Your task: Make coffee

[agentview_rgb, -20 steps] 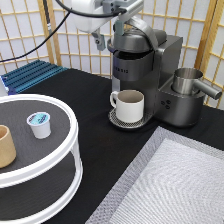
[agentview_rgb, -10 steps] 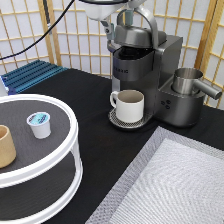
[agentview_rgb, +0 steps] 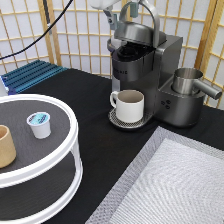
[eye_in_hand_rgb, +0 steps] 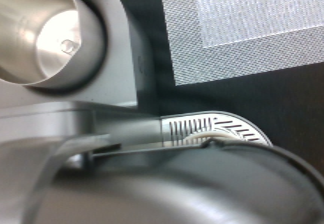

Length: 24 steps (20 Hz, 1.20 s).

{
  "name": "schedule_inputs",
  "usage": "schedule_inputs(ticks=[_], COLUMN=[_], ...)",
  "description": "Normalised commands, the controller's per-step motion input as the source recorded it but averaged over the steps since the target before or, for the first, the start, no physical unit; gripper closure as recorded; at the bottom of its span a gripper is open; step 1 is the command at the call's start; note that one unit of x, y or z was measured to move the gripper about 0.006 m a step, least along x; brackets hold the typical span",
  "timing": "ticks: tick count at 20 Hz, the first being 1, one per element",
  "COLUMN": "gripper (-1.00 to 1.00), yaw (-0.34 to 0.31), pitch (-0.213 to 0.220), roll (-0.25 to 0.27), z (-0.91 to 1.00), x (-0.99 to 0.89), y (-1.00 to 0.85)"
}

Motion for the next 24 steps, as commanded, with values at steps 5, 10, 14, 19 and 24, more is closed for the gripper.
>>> schedule_inputs(ticks=[5, 10, 14, 19, 24], gripper=[-1.0, -1.0, -1.0, -1.0, -1.0], yaw=[-0.012, -0.001, -0.016, -0.035, 0.0], pitch=[0.121, 0.134, 0.184, 0.178, 0.12], roll=[-0.189, -0.17, -0.057, 0.116, 0.218], z=[0.24, 0.33, 0.51, 0.61, 0.4], x=[0.38, 0.4, 0.3, 0.17, 0.19], y=[0.74, 0.6, 0.13, -0.57, -0.82])
